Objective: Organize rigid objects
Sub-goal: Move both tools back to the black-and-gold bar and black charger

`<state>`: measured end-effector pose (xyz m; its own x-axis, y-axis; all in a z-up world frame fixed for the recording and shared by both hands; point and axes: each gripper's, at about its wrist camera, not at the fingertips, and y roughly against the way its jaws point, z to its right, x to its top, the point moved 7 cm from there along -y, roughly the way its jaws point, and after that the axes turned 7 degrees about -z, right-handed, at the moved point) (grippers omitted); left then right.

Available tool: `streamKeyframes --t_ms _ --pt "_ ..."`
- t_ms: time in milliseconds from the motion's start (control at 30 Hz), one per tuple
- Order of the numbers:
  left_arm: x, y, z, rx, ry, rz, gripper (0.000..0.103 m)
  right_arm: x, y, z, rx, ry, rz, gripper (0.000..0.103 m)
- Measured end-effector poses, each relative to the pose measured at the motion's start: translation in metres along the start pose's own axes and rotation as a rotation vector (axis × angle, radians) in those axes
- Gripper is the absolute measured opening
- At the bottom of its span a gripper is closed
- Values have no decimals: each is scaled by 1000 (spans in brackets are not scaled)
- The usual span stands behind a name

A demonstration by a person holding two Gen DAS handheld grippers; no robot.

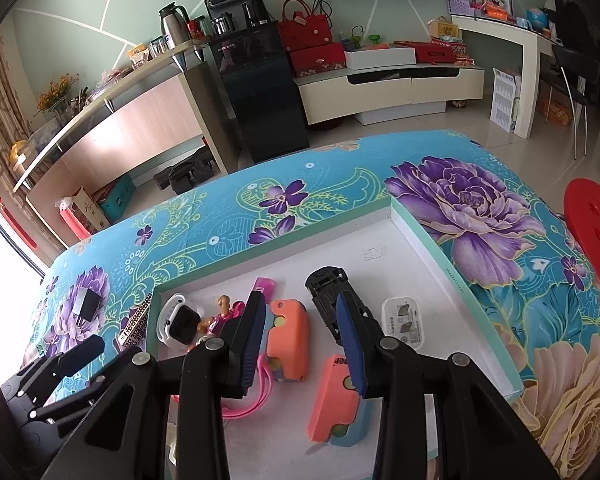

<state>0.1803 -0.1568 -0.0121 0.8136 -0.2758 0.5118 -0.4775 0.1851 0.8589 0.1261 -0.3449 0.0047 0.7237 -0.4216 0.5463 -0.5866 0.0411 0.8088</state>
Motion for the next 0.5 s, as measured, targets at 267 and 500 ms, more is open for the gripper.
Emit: streamKeyframes --t_ms 267,500 --pt "-6 -7 -79 113 187 -21 67 -8 -21 -49 51 100 -42 38" --pt "-14 -9 -118 171 272 -34 71 -17 -31 -88 86 173 -66 38"
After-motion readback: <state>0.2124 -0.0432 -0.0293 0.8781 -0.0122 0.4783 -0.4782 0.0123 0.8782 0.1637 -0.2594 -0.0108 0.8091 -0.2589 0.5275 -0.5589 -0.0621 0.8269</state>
